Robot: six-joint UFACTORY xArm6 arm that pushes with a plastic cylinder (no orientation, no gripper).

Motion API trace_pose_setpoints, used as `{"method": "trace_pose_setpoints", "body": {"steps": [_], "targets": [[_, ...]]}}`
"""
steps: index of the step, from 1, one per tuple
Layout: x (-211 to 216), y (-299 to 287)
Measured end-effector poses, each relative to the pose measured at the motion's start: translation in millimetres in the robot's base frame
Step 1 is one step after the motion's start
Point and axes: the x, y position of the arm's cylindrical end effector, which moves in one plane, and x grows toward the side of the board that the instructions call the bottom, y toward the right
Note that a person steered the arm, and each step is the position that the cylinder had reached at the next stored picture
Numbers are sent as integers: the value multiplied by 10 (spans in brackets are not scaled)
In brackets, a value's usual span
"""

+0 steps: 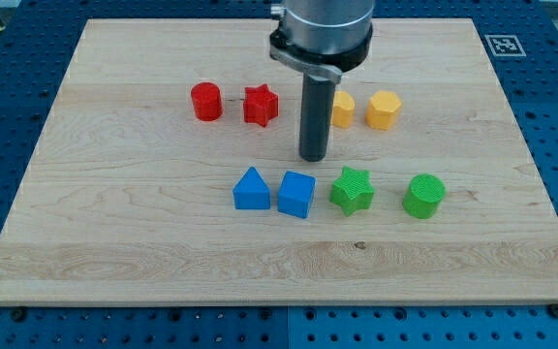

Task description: Move the green blocks to the right

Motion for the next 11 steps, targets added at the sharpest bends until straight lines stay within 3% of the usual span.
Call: {"method": "trace_pose_setpoints", "body": {"steps": [4,7,11], "targets": [[598,-18],[590,953],[162,1395]]}}
